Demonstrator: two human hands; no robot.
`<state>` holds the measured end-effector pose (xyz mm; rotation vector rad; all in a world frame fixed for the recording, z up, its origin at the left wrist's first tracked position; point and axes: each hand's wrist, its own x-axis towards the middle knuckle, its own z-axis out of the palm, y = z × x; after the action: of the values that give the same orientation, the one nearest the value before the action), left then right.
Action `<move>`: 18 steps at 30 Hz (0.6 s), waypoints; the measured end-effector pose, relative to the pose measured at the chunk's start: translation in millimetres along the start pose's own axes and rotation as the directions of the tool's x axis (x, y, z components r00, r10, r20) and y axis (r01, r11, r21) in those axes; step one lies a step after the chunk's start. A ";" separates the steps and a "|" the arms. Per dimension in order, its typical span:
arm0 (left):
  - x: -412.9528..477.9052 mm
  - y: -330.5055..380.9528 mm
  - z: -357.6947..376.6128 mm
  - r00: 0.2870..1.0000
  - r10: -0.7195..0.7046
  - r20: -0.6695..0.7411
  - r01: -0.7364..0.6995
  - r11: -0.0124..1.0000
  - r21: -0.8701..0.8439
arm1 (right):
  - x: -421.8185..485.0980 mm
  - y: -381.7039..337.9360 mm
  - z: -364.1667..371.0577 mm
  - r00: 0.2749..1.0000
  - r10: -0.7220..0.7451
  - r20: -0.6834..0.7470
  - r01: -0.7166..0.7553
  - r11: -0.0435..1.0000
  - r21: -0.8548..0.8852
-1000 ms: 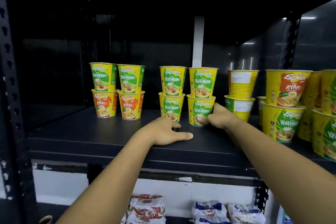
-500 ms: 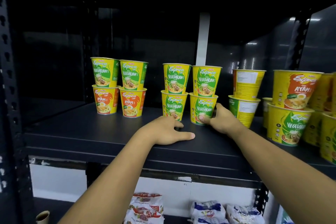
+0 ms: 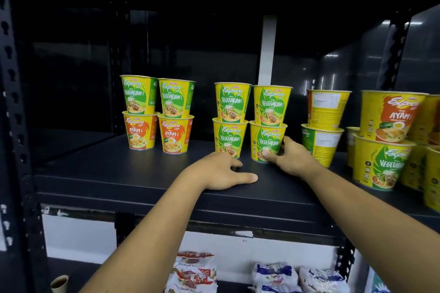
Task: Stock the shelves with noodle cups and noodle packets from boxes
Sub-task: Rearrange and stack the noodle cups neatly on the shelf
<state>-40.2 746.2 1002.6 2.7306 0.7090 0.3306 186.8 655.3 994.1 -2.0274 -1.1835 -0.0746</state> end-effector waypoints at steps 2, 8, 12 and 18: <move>-0.6 1.0 -0.3 1.000 0.000 0.001 0.000 1.000 0.002 | -0.1 -0.7 0.7 1.000 0.005 0.004 -0.005 0.999 -0.033; -0.9 0.0 -0.6 1.000 0.006 0.001 -0.006 1.000 -0.005 | 1.4 -0.1 1.5 1.000 0.008 0.012 -0.007 0.999 -0.033; -0.1 -1.3 0.3 1.000 -0.011 -0.018 0.011 1.000 -0.008 | -1.4 -0.8 1.0 1.000 0.004 0.020 -0.003 0.999 -0.051; 8.6 -14.0 -4.0 0.913 -0.214 -0.346 0.103 0.944 -0.314 | -3.8 0.3 1.5 1.000 0.004 0.027 -0.003 1.000 -0.013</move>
<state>-40.1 763.1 1002.8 2.3325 0.8960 0.8650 184.4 653.5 991.3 -2.0478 -1.1987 -0.0538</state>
